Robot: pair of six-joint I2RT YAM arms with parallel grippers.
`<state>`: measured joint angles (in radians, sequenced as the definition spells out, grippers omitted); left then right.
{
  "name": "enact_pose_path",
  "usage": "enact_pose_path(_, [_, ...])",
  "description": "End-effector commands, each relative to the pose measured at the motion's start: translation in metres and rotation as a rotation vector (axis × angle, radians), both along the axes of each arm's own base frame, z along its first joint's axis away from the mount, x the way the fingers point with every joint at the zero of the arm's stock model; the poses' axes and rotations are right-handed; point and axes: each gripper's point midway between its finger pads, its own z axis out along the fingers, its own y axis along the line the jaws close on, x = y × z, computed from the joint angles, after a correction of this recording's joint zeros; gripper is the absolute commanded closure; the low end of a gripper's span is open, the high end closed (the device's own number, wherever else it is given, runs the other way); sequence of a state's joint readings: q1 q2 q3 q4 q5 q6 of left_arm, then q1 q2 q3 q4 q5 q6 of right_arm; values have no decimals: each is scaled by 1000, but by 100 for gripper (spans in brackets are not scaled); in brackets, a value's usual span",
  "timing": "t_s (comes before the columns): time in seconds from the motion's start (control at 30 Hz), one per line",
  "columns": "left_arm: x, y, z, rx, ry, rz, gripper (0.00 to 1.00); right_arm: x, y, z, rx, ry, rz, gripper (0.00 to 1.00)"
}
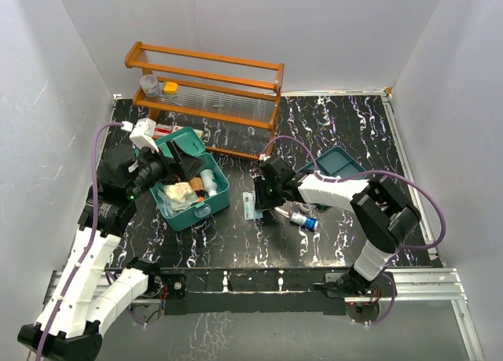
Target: Organize the medicine kit
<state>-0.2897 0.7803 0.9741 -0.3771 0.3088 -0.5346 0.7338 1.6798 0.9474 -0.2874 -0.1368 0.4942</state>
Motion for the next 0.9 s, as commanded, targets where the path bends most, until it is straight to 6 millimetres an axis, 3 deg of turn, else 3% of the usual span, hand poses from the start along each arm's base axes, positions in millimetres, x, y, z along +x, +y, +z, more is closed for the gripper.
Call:
enact_pose_path(0.0, [1,5,1,18,-11,18,22,18,3,13,-7,-56,-48,70])
enact_pose_path(0.23, [3,7,-1,30,-11,28,22,20,5,14,7,-52,-69,68])
enact_pose_path(0.5, [5,7,0,34,-16,30,22,29,5,31,20,-105,-88,67])
enact_pose_path(0.87, [6,7,0,36,-16,33,22,17,27,16,103,9,-76,65])
